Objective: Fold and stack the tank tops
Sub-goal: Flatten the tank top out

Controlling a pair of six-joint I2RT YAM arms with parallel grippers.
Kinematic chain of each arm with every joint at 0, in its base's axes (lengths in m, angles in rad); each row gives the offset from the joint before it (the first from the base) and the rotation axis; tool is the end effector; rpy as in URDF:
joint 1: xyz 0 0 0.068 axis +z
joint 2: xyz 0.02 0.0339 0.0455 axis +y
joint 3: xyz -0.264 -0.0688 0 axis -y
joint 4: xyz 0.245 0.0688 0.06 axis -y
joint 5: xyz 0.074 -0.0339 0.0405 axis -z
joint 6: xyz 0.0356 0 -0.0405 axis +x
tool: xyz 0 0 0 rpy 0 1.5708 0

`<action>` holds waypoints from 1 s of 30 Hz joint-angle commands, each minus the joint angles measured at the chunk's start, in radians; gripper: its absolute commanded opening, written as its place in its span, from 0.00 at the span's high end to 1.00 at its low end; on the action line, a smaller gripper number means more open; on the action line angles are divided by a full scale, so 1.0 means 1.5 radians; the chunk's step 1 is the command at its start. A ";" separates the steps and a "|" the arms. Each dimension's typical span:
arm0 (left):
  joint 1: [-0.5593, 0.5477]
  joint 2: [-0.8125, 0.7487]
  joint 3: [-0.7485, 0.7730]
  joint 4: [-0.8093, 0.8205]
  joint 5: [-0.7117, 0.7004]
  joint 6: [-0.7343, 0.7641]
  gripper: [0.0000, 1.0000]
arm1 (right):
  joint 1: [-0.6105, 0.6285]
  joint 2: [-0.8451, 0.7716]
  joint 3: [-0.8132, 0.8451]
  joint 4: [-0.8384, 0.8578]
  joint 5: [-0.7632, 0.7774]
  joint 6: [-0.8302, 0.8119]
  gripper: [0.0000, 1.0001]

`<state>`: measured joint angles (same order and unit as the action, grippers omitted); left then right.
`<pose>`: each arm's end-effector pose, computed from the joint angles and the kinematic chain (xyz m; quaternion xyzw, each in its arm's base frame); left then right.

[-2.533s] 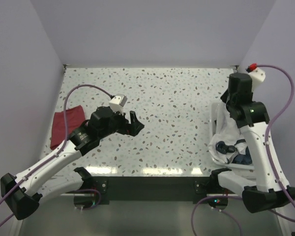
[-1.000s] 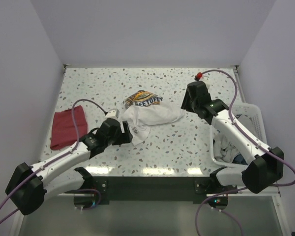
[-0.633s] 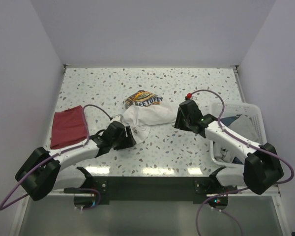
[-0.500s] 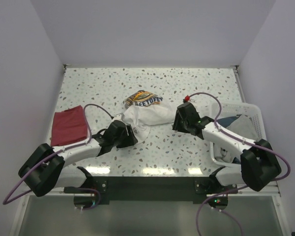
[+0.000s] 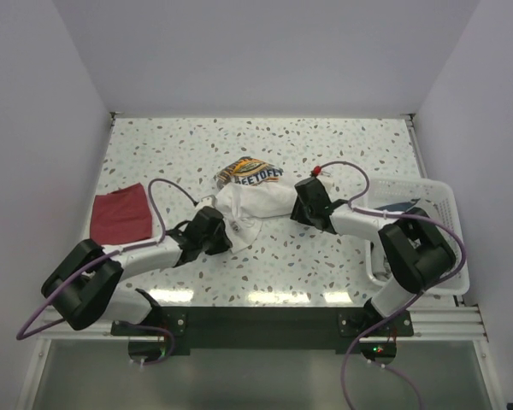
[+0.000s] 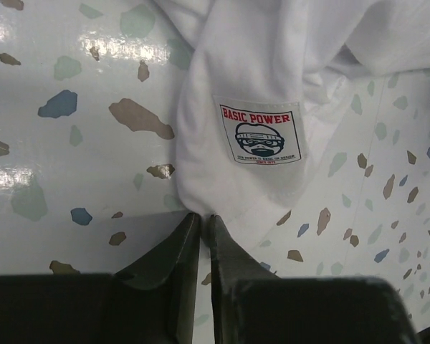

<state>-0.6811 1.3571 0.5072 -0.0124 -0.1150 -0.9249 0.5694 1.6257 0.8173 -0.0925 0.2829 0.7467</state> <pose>0.1905 -0.1492 0.1440 -0.1336 0.9270 -0.2117 0.2793 0.2700 0.1611 0.1566 0.1289 0.9272 0.0937 0.3389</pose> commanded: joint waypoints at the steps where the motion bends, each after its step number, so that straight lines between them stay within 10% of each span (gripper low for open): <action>1: 0.003 -0.024 0.032 -0.029 -0.035 0.004 0.86 | 0.001 0.004 0.020 0.047 0.061 0.031 0.55; 4: 0.008 -0.049 0.038 -0.053 -0.050 0.010 1.00 | 0.001 -0.001 0.006 0.073 0.076 0.037 0.55; 17: 0.076 -0.148 0.039 -0.121 -0.034 0.050 1.00 | -0.010 0.047 0.045 0.067 0.102 0.038 0.56; 20: 0.101 -0.170 0.051 -0.134 -0.030 0.062 1.00 | -0.010 0.057 0.056 0.065 0.102 0.034 0.64; 24: 0.121 -0.179 0.081 -0.155 -0.033 0.082 1.00 | -0.010 0.049 0.071 0.032 0.118 0.023 1.00; 30: 0.162 -0.206 0.151 -0.206 -0.056 0.111 1.00 | -0.011 -0.072 0.101 -0.103 0.183 -0.023 1.00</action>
<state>-0.4812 1.0912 0.6491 -0.2802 -0.1638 -0.8074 0.5552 1.6650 0.9173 -0.1284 0.4473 0.7567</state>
